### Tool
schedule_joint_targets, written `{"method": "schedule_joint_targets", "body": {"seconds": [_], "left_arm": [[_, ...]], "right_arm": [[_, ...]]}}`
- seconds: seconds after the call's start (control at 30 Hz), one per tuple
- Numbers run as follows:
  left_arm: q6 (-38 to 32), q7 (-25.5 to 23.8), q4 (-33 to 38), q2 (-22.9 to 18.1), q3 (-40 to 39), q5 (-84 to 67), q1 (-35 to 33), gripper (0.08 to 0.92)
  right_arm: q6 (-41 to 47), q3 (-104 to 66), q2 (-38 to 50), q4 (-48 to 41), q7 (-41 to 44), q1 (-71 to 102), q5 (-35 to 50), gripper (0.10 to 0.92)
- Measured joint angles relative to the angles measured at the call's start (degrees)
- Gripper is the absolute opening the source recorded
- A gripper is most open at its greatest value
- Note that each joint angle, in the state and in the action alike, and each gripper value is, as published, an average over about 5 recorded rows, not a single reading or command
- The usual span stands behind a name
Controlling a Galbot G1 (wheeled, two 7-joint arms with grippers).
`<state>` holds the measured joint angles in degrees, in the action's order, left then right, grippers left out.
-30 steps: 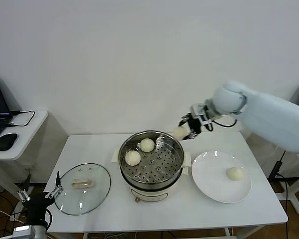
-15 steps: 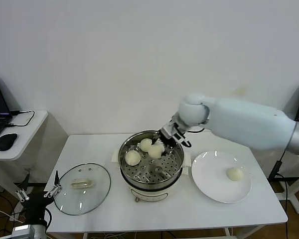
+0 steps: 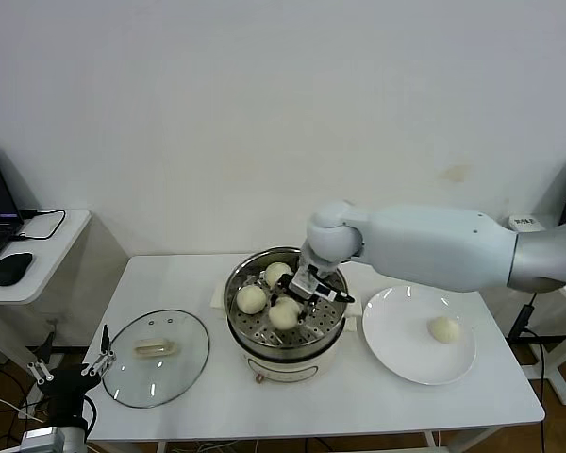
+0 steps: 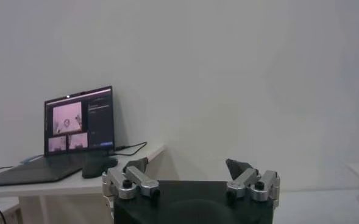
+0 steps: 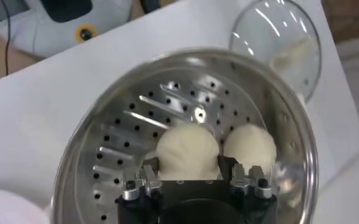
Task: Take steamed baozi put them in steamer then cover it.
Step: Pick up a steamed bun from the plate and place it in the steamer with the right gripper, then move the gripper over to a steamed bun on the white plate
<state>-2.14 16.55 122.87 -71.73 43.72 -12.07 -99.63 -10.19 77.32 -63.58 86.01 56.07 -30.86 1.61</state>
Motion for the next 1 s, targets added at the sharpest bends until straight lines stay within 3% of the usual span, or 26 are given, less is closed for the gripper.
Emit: {"method": "schedule_joint_targets", "body": {"seconds": [0.2,0.43,0.53,0.77,1.0], "left_arm": [[0.0,0.0,0.0,-0.2,0.0,0.0,-0.1,0.823],[-0.1,0.1,0.1,-0.1,-0.1,0.1,0.0,0.823],[-0.1,0.1,0.2,0.1,0.0,0.1,0.1,0.823],[0.0,-0.1,0.3,0.6,0.2,0.0,0.2,0.823],[0.0,-0.3,0.5,1.0,-0.3,0.0,0.4,0.823]], "right_arm": [[-1.6,0.6,-0.5,0.2,-0.1,0.2,-1.5,0.623],[-2.6,0.6,-0.1,0.4,-0.5,-0.1,-2.1,0.785],[-2.5,0.1,0.6,0.5,-0.6,-0.6,-1.7,0.817],[1.0,-3.0,4.2,0.6,0.6,-2.4,0.6,0.823],[11.5,-7.1,10.4,2.1,2.9,-3.6,3.7,0.823]]}}
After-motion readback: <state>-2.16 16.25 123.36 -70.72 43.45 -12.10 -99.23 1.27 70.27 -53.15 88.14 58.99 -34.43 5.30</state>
